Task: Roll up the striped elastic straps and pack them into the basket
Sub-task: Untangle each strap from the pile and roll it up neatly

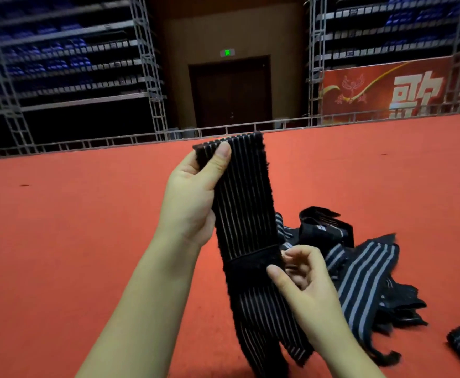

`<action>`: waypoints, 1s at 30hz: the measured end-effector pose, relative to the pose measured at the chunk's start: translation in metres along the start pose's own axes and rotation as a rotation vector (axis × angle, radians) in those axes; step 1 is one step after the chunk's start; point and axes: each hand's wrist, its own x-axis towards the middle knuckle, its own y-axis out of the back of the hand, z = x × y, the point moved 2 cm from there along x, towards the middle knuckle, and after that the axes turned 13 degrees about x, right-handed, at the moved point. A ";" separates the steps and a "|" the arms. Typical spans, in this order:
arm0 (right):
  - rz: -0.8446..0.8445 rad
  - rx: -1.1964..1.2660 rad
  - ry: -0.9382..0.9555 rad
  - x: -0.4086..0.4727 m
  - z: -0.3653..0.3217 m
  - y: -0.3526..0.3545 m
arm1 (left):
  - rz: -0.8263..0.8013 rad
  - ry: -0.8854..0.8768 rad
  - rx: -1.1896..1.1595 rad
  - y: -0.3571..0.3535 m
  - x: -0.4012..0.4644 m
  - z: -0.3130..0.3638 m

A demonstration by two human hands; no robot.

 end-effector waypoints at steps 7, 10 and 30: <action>-0.181 -0.016 0.023 0.002 -0.010 -0.014 | 0.049 -0.052 0.005 0.003 0.038 0.018; -0.244 -0.070 -0.009 0.001 0.002 -0.011 | 0.053 -0.072 0.013 0.007 0.045 0.025; -0.188 -0.044 -0.022 0.042 -0.016 -0.011 | -0.082 -0.068 0.080 -0.009 0.034 0.027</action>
